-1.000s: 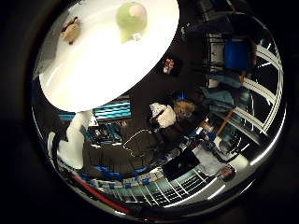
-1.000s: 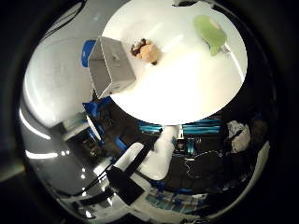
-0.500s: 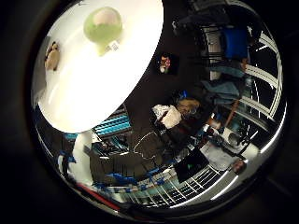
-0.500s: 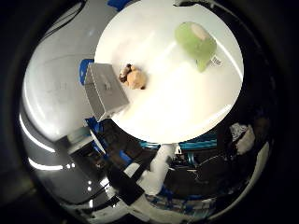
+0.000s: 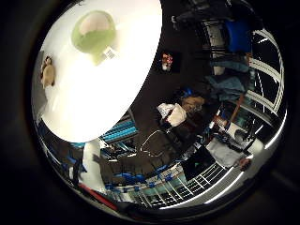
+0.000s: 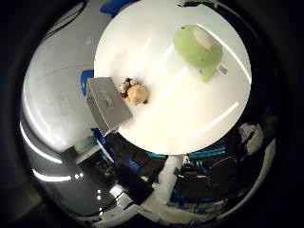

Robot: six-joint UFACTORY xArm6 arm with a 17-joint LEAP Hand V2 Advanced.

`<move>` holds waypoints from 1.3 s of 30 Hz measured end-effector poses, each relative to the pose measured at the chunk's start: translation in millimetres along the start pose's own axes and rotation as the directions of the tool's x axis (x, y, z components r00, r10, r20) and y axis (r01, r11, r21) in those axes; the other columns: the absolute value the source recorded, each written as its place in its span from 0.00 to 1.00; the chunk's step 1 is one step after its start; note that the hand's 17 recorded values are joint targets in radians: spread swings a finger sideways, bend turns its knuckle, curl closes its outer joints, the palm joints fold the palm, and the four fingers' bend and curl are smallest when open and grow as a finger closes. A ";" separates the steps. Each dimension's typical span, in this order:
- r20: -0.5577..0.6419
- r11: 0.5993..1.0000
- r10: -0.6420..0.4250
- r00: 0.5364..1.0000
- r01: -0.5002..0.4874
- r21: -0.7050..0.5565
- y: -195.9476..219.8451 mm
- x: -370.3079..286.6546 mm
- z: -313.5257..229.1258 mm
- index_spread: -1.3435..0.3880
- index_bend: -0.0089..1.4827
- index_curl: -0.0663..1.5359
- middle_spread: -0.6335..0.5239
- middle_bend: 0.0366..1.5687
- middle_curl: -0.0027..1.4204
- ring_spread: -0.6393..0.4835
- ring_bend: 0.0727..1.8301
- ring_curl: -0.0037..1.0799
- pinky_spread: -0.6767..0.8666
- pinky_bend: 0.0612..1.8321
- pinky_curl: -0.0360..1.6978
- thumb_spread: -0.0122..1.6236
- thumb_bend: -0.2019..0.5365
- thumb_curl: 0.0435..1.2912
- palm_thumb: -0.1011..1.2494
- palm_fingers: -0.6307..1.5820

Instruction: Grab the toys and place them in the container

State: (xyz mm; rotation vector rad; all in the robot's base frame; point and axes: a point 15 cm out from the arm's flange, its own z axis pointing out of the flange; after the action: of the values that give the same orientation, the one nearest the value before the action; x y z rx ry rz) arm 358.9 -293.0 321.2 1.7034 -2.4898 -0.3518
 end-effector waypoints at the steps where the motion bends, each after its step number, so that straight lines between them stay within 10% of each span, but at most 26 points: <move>1: 0.000 1.000 0.007 1.000 -0.007 -0.003 -3.5 -0.6 1.7 0.66 0.12 0.22 0.73 0.10 0.22 0.84 0.11 0.24 0.74 0.22 0.19 0.68 0.25 0.17 0.26 0.33; 20: 0.177 0.994 0.103 0.979 -0.106 0.010 -42.6 -37.0 27.0 0.70 0.12 0.24 0.74 0.10 0.21 0.86 0.12 0.24 0.79 0.25 0.19 0.83 0.25 0.09 0.19 0.36; 30: 0.416 0.980 0.156 0.896 -0.193 0.048 -61.0 -52.3 18.1 0.71 0.12 0.24 0.75 0.10 0.21 0.87 0.12 0.24 0.80 0.26 0.19 0.84 0.26 0.07 0.12 0.36; 39: 0.268 0.986 0.162 0.950 -0.168 -0.001 -60.6 -27.2 46.7 0.70 0.12 0.24 0.75 0.10 0.22 0.86 0.10 0.23 0.78 0.22 0.18 0.77 0.26 0.11 0.19 0.34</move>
State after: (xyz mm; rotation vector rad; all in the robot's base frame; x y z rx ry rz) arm 413.7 -282.5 262.1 1.5289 -2.8118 -0.5744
